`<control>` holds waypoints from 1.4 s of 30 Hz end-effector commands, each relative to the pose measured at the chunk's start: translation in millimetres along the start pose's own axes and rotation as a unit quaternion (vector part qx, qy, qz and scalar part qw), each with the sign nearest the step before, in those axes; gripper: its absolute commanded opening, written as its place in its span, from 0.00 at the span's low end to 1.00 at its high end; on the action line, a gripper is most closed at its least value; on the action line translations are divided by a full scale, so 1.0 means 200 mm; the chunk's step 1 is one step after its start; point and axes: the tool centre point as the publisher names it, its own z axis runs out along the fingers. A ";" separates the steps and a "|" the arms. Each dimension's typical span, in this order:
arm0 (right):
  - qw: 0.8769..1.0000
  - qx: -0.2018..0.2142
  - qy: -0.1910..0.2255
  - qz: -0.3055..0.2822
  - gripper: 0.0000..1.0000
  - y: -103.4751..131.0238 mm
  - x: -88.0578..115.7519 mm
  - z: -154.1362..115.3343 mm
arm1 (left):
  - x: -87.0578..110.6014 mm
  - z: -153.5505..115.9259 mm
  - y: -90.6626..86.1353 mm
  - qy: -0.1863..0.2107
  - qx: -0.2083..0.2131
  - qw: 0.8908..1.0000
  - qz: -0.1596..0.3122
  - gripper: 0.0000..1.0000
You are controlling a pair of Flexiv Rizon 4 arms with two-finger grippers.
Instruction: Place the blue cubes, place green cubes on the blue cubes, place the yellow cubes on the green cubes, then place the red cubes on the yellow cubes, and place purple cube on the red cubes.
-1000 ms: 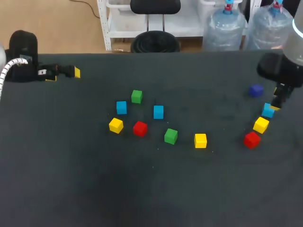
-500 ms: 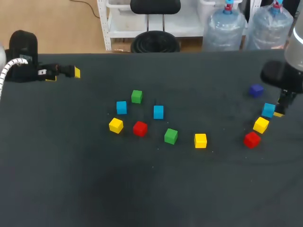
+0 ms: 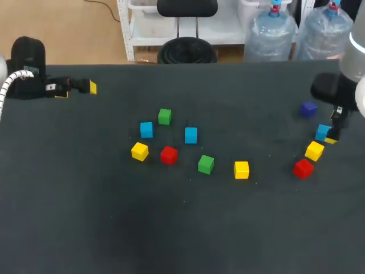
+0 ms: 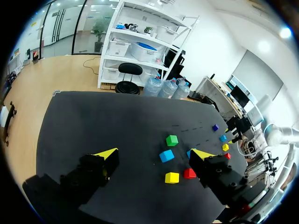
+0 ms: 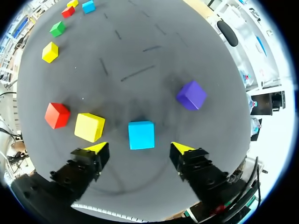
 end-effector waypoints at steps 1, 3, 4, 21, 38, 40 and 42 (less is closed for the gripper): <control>1.000 -0.008 -0.003 -0.004 0.69 -0.03 -0.01 0.03 | 0.00 0.00 0.01 -0.002 0.002 1.000 0.000 1.00; 1.000 -0.008 -0.004 -0.008 0.66 -0.04 0.00 0.03 | 0.00 0.00 0.01 -0.002 0.002 1.000 0.000 1.00; 1.000 -0.009 -0.004 -0.011 0.62 -0.04 0.00 0.04 | 0.00 0.00 0.01 -0.002 0.002 1.000 0.000 1.00; 0.999 -0.025 -0.008 -0.048 0.48 -0.03 -0.04 0.07 | 0.00 0.00 0.01 -0.002 0.002 1.000 0.000 1.00; 0.998 -0.032 -0.006 -0.060 0.48 0.00 -0.03 0.09 | 0.00 0.00 0.01 -0.002 0.002 1.000 0.000 1.00; 0.998 -0.033 -0.005 -0.061 0.48 0.00 -0.03 0.10 | 0.00 0.00 0.01 -0.002 0.002 1.000 0.000 1.00; 0.998 -0.033 -0.004 -0.062 0.48 0.00 -0.03 0.10 | 0.00 0.00 0.01 -0.002 0.002 1.000 0.000 1.00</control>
